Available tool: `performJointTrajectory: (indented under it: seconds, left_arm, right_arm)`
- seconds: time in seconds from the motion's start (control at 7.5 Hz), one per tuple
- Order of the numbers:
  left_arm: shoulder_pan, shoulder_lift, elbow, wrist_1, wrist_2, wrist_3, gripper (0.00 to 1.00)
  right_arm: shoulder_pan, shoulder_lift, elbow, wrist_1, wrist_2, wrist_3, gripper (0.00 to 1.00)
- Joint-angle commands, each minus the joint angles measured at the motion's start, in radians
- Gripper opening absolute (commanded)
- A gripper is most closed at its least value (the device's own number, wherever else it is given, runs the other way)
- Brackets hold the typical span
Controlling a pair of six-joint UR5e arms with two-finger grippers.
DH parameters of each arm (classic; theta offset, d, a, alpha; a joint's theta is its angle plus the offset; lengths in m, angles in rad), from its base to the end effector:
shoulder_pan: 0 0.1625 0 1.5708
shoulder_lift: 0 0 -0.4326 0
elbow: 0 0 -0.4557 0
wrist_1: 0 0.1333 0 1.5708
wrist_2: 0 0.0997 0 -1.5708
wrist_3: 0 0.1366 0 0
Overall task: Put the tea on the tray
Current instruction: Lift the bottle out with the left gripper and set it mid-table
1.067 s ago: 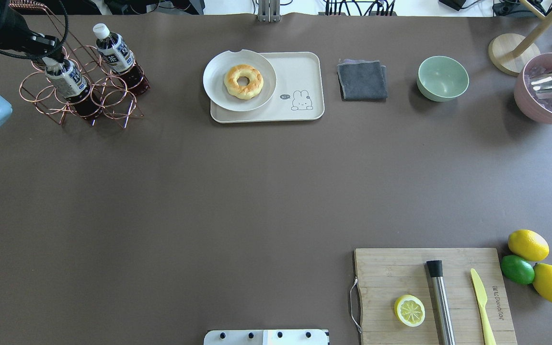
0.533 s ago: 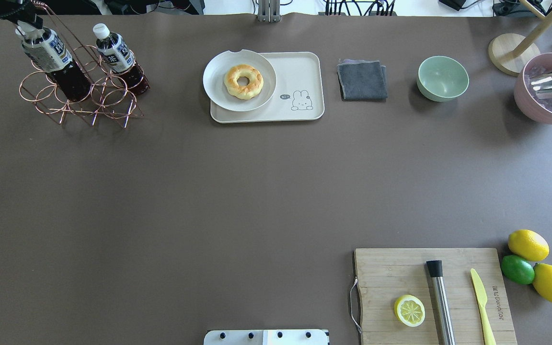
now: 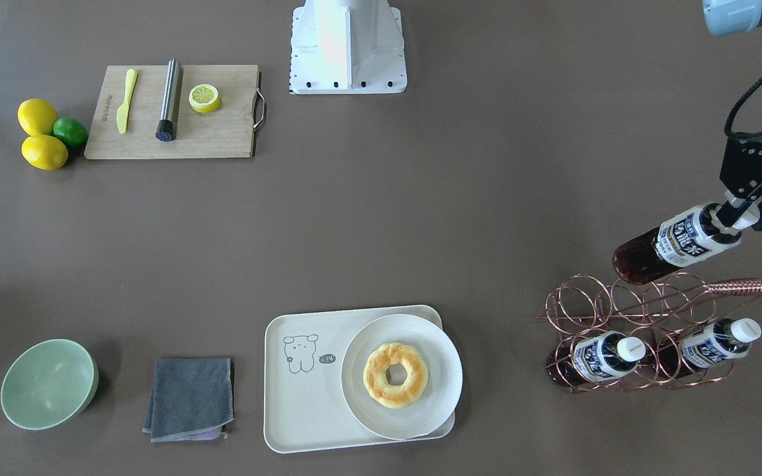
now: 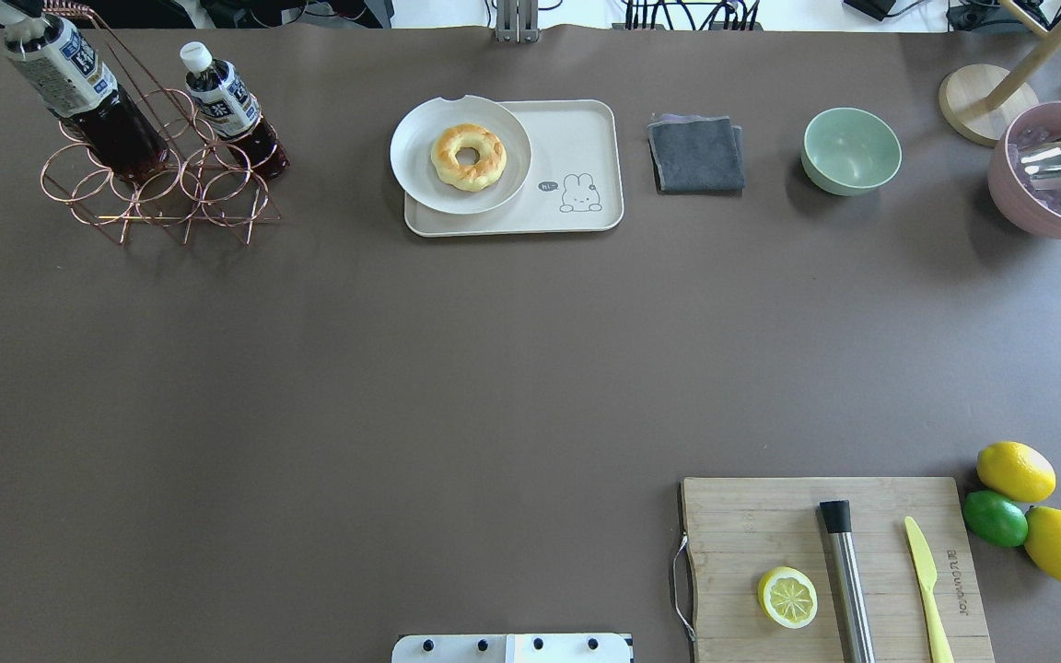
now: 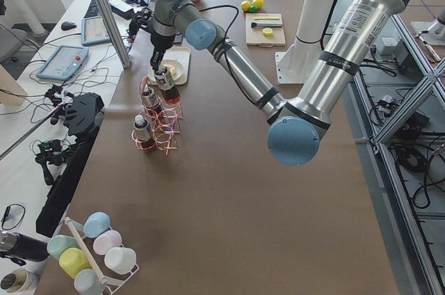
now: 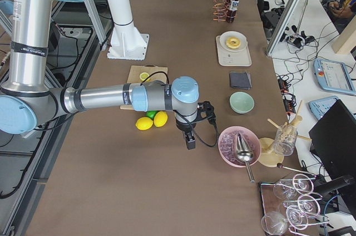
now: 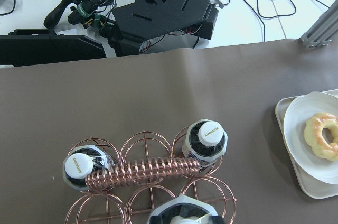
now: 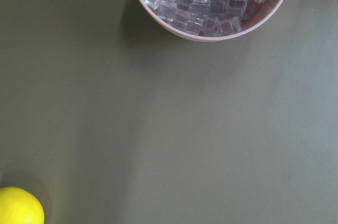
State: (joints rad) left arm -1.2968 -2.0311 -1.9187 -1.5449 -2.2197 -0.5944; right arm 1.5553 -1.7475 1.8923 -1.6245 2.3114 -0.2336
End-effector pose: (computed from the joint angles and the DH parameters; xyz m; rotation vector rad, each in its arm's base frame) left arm 0.1282 -0.6437 0.2275 0.4242 0.8727 -0.0412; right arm 0.0336 -0.4839 0.6139 0.1675 -0.7286 -0.2712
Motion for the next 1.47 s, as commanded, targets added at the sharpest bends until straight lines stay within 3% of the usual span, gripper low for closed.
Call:
performJointTrajectory:
  seconds: [0.0,0.13,0.4,0.53,0.67,0.93,1.33]
  left_arm:
    - [0.147,-0.028,-0.161,0.071,0.027,-0.272,0.0]
    - [0.251,-0.055,-0.211,0.112,0.11,-0.353,0.0]
    - [0.528,-0.257,-0.212,0.338,0.384,-0.502,0.0]
    - [0.677,-0.282,-0.195,0.351,0.549,-0.568,0.0]
    - [0.75,-0.297,-0.177,0.351,0.627,-0.606,0.0]
    - [0.793,-0.349,-0.1,0.338,0.65,-0.674,0.0]
    - [0.899,-0.403,-0.022,0.316,0.761,-0.748,0.0]
  right_arm:
    - [-0.006,0.0,0.001,0.0,0.013,0.002,1.0]
    - [-0.009,0.009,-0.001,0.0,0.022,0.003,1.0]
    - [-0.018,0.029,0.002,0.0,0.022,0.017,1.0]
    - [-0.02,0.034,0.004,0.001,0.022,0.017,1.0]
    - [-0.02,0.037,0.022,0.002,0.022,0.016,1.0]
    - [-0.018,0.028,0.027,0.0,0.136,0.02,1.0]
    - [-0.018,0.025,0.027,0.0,0.141,0.036,1.0]
